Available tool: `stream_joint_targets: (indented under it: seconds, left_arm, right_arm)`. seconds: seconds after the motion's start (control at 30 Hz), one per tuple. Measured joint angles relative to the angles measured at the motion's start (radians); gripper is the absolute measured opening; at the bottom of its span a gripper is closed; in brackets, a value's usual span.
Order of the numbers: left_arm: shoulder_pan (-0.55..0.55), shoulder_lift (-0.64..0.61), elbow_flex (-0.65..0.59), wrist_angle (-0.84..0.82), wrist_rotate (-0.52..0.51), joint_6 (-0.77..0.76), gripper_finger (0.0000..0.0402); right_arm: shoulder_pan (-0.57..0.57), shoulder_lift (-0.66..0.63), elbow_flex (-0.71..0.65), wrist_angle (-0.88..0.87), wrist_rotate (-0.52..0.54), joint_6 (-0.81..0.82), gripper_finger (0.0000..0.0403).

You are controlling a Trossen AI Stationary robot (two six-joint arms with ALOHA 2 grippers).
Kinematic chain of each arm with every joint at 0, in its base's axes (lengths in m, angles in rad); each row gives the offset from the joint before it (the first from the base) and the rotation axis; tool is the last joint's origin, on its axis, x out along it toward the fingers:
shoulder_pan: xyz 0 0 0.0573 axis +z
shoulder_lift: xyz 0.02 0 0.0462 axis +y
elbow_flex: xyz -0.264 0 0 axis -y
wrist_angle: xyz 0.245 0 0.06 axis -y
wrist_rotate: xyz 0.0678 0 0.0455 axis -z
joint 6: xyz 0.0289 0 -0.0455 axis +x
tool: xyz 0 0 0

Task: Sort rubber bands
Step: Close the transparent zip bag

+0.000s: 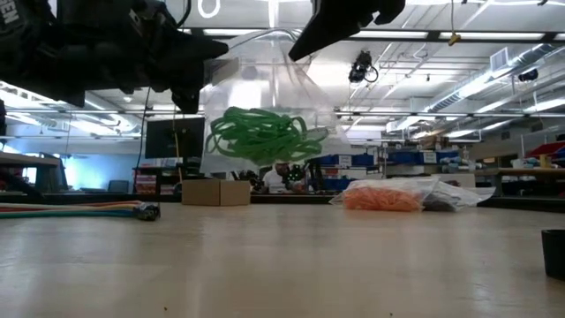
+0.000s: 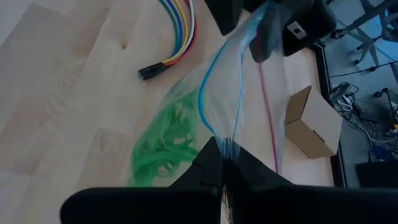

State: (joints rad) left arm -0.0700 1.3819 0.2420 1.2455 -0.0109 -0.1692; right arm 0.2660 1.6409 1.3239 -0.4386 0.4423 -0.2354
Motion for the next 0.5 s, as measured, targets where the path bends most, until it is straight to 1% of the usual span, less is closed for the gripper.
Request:
stream_joint_targets:
  seconds: [0.13, 0.23, 0.33, 0.5]
  left_arm:
    - [0.000, 0.000, 0.000, -0.019, 0.020, 0.000, 0.0156]
    - [0.000, 0.000, 0.000, -0.021, 0.021, 0.007, 0.0144]
    - [0.000, 0.000, 0.000, -0.028, 0.019, 0.037, 0.0114]
    - [0.000, 0.000, 0.000, -0.055, 0.014, 0.082, 0.0042]
  right_arm:
    - [-0.007, 0.000, 0.000, 0.000, 0.000, 0.003, 0.0000]
    - [-0.013, 0.000, 0.000, 0.000, 0.000, 0.006, 0.0000]
    - [-0.017, 0.000, 0.000, 0.000, -0.003, 0.007, 0.0000]
    - [-0.020, 0.000, 0.000, 0.000, -0.006, 0.022, 0.0000]
